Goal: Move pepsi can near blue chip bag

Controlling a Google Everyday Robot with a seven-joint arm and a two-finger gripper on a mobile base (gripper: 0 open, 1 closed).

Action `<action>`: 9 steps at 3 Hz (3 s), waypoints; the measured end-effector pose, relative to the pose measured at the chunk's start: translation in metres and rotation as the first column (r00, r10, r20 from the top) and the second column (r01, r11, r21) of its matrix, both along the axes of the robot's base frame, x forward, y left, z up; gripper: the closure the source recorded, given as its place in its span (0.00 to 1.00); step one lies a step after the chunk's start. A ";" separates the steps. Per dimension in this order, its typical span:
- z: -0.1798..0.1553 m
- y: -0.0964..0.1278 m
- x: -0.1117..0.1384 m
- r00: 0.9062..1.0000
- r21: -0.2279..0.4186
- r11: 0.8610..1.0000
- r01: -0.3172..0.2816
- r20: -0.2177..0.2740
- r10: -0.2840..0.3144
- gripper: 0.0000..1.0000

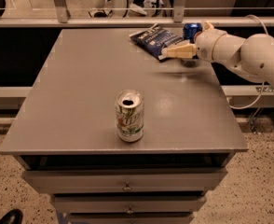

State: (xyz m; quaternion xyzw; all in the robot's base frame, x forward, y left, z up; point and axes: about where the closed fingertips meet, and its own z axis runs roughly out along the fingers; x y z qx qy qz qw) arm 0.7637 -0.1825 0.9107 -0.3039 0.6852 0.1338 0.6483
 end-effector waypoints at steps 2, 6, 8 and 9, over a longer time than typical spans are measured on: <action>-0.006 0.003 -0.014 1.000 0.013 1.000 0.010 -0.028 -0.010 0.00; -0.026 0.026 -0.055 0.995 0.036 0.999 -0.031 -0.089 0.034 0.00; -0.043 0.034 -0.086 0.987 0.042 0.997 -0.063 -0.145 0.068 0.00; -0.063 0.037 -0.106 0.979 0.058 0.996 -0.072 -0.188 0.082 0.00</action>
Offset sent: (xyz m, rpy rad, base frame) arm -0.0235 0.0007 -0.0128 0.0226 0.0445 -0.0200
